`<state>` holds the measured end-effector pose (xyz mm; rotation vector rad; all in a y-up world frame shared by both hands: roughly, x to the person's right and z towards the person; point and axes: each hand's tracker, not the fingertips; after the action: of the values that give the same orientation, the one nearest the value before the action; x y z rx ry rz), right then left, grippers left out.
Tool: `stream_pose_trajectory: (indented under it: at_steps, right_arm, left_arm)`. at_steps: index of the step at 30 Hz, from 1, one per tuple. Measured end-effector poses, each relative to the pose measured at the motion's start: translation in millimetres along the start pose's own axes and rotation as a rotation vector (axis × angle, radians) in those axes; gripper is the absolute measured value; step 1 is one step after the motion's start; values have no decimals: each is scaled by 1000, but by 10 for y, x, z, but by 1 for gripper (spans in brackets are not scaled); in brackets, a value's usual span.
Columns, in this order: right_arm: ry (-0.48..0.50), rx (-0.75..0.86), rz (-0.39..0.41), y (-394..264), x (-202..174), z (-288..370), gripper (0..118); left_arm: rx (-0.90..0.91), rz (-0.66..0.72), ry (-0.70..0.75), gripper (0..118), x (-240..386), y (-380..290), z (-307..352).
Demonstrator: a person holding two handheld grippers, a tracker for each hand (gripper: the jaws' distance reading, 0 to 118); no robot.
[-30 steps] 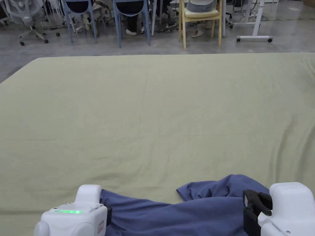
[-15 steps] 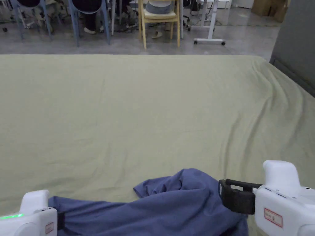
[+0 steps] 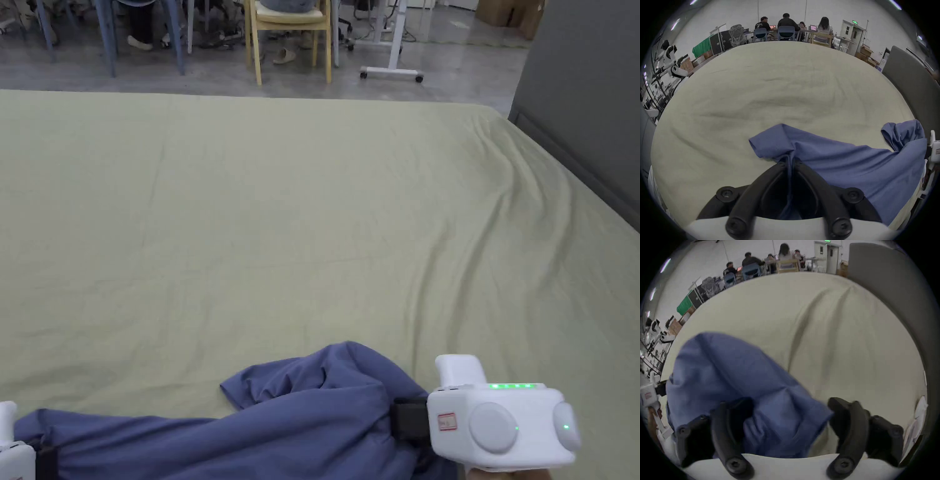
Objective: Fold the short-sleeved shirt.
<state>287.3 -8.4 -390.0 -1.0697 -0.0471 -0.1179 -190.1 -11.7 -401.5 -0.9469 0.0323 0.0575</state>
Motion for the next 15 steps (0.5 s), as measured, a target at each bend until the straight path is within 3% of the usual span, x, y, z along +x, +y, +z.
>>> stream_pose_trajectory:
  at_steps: [1, 2, 4, 5, 9, 12, 15]
  right_arm:
    - [-42, 35, -5, -28, -27, 20, 97]
    - [-45, 77, -10, -31, -47, 101, 83]
    - [2, 99, 36, -43, -88, 221, 41]
    - [-31, 135, 67, -61, -121, 280, 14]
    - [-49, 169, 99, -84, -205, 417, 14]
    - [-44, 262, 46, -108, -155, 582, 14]
    - [-35, 297, 31, -46, -120, 729, 14]
  left_arm:
    - [8, -3, -3, 0, 42, -23, 47]
    - [18, -4, -6, 0, 45, -42, 61]
    - [43, 4, -1, 0, 69, -81, 89]
    - [53, 2, 5, 1, 96, -86, 109]
    - [72, 6, 11, 0, 50, -40, 132]
    - [104, 93, -42, 0, -53, -23, 200]
    - [117, 86, -37, 1, -88, 42, 266]
